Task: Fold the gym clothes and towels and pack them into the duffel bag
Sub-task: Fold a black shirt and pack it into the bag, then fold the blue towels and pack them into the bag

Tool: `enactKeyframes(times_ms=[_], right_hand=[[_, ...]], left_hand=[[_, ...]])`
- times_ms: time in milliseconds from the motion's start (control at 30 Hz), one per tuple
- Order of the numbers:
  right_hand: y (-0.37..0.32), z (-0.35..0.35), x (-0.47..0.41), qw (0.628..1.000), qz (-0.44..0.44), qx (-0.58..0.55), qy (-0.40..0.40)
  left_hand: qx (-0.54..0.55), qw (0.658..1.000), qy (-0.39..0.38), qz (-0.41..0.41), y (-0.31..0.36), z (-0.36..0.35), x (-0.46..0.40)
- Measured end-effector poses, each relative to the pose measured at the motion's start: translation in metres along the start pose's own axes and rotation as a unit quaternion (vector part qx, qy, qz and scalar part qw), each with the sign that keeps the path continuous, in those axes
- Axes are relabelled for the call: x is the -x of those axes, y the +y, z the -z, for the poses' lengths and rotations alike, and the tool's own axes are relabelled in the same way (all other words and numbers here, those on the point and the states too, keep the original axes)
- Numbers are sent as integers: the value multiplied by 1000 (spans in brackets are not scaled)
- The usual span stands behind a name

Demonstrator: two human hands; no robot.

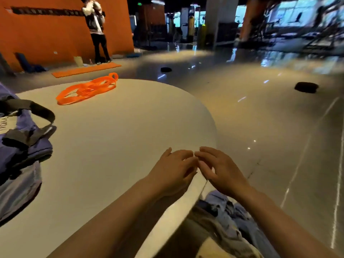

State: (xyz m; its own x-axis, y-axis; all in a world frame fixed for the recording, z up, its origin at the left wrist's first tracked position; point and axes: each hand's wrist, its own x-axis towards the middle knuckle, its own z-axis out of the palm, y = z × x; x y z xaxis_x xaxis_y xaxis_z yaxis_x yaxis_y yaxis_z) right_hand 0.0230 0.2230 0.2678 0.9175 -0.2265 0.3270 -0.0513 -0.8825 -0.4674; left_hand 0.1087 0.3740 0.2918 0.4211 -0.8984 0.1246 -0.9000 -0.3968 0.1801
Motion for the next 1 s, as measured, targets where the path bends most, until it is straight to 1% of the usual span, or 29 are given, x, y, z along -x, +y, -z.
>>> enactKeyframes(times_ms=[67, 133, 200, 333, 400, 467, 533, 633, 700, 733, 833, 900, 1000], right_hand=[[22, 4, 15, 998, -53, -8, 35], [49, 5, 32, 987, -133, -21, 84], [82, 4, 54, 969, -215, -58, 111], [142, -5, 99, 926, -350, -87, 108], [169, -14, 116, 902, -401, -116, 111], [192, -25, 130, 886, -431, -136, 103], [215, -38, 148, 873, -456, -151, 86], [241, -57, 179, 846, -495, -191, 58], [253, -67, 200, 824, -520, -217, 66], [257, -72, 211, 814, -532, -224, 65], [259, -87, 245, 777, -578, -245, 39], [256, -100, 265, 751, -607, -258, 16], [255, -110, 282, 732, -627, -264, -37]], left_hand=[[35, 999, 10, -13, 24, -11, -21], [3, 1000, -17, 3, 37, -21, -35], [-38, 998, -52, 8, 40, -27, -42], [-39, 997, -58, 25, 43, -29, -53], [-79, 994, -79, 12, 52, -37, -67], [-136, 985, -104, -3, 63, -46, -85], [-185, 976, -112, -19, 77, -58, -103], [-217, 964, -143, -52, 104, -89, -125], [-203, 960, -186, -57, 119, -117, -133], [-175, 961, -211, -46, 124, -133, -135], [-54, 961, -272, 10, 128, -174, -131], [0, 953, -297, 50, 124, -196, -125], [-3, 948, -311, 64, 113, -227, -114]])
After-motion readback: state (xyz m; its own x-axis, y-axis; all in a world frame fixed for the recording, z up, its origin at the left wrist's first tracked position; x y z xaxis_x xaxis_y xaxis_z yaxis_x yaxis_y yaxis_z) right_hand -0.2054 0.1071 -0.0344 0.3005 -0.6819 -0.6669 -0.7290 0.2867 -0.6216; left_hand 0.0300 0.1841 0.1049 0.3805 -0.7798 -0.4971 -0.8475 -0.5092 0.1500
